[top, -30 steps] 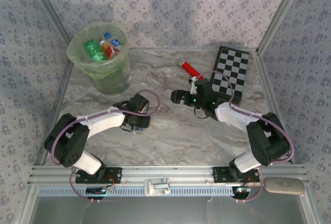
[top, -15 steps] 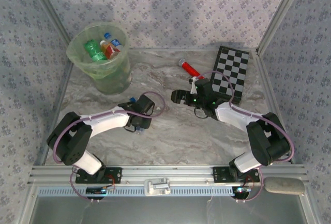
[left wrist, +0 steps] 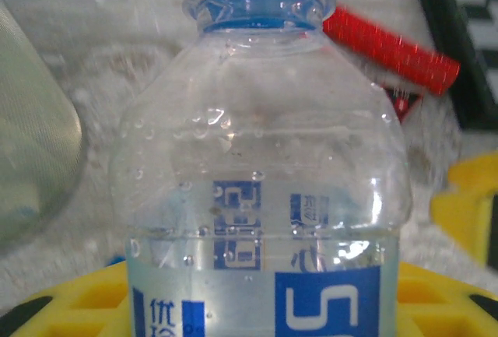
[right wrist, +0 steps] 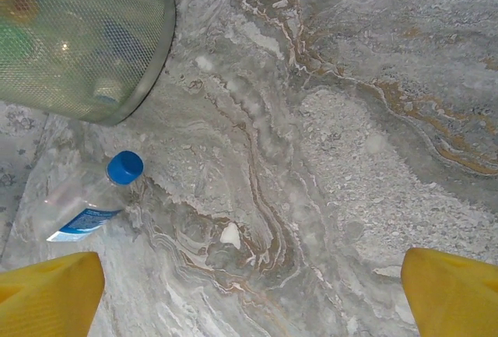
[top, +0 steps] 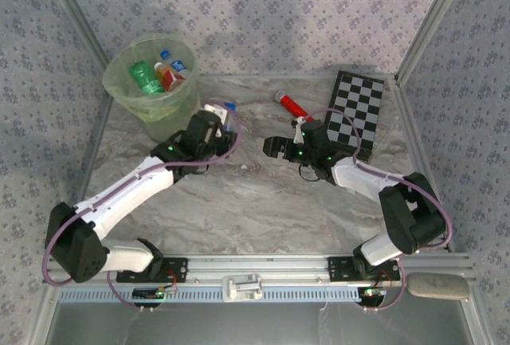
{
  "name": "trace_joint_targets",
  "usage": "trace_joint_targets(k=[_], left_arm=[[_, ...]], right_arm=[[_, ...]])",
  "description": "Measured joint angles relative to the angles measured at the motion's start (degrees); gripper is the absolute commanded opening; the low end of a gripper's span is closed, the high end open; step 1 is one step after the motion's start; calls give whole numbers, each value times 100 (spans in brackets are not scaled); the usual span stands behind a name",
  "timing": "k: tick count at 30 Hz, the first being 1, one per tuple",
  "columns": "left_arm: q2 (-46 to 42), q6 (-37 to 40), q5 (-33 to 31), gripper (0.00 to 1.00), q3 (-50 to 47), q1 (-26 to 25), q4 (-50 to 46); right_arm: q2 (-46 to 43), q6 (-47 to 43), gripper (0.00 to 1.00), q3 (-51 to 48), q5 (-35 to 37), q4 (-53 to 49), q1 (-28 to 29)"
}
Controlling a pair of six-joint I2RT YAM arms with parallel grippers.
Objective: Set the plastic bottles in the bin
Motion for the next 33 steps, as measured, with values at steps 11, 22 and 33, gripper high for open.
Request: trace_joint_targets(k=[11,22,33], left_arm=[[192,750,522,50,1849,1375,0],[1156,999,955,51,3541,2702,-616],[2514,-605,1816,51,4607,2999,-667]], right_arm=[[-103,26,100,0,20,-11,0],[-293,28,100,-76,68,-57,-11],[-588,-55,100,-107,173,-240,-11]])
